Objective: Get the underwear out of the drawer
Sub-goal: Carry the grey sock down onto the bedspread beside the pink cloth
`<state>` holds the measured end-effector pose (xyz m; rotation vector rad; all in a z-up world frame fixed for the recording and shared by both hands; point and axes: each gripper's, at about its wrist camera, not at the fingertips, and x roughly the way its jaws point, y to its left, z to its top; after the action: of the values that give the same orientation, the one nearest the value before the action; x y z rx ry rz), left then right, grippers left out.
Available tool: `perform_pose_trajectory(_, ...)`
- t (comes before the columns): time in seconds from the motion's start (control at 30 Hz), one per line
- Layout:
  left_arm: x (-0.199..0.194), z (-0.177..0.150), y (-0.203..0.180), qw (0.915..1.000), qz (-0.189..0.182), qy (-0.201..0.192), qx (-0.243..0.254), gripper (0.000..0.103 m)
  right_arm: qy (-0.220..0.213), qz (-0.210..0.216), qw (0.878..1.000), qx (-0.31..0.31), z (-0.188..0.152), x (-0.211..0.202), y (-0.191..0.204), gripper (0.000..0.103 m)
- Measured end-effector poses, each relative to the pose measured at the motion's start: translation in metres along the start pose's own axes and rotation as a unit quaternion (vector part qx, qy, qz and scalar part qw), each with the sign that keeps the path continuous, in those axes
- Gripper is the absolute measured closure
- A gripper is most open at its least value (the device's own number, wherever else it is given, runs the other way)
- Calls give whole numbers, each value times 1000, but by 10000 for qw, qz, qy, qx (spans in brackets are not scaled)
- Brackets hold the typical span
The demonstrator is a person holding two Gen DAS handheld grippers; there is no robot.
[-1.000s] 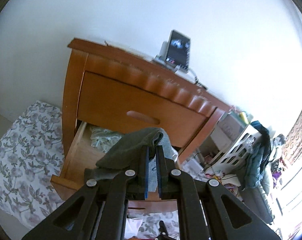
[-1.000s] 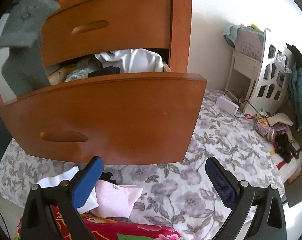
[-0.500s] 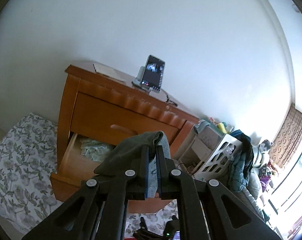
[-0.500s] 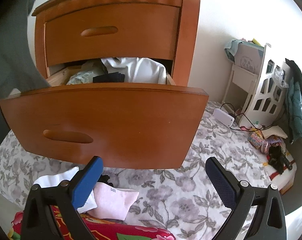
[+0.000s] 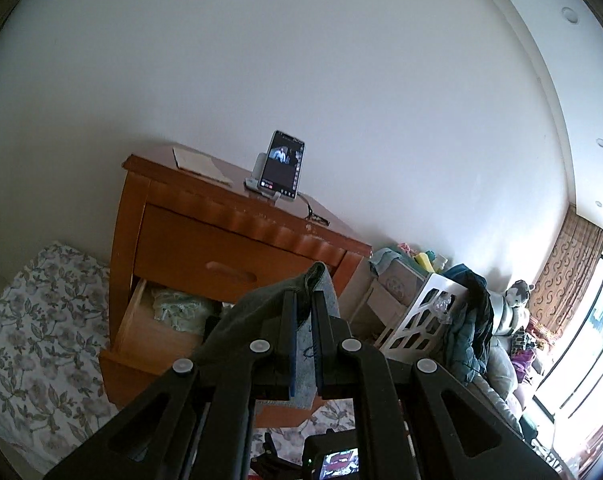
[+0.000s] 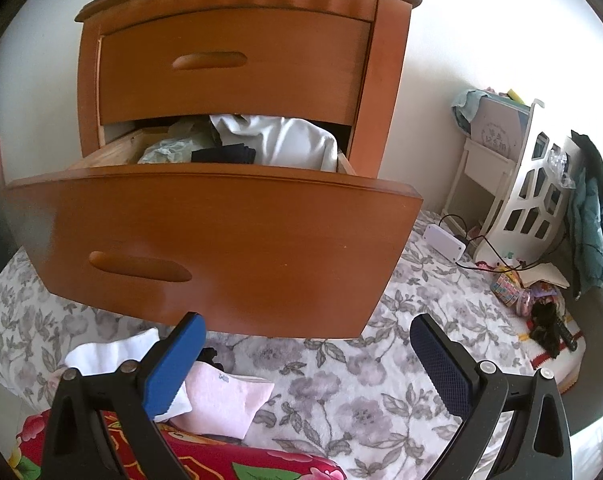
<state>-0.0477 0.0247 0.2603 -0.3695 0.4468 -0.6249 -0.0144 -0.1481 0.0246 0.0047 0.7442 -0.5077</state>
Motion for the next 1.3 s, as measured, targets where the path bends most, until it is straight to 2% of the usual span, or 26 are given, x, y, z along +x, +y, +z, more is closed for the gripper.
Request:
perform_pose_trajectory(0.37,26,-27,16,9987,103,484,-151,97,19,2,10000,-10,0,0,0,0)
perform_pose_trajectory(0.67,56,-56,38,9942,282,973,-361,97,38,6,10000,-17,-1,1,1,0)
perform_pose_trajectory(0.9,79,-79,55,9882,503,1361,-480,97,57,23,10000,-2,-1,2,1,0)
perform_pose_trajectory(1.3,120,-125,83,9733,816,2064,-587,97,77,34,10000,5,-2,3,0,0)
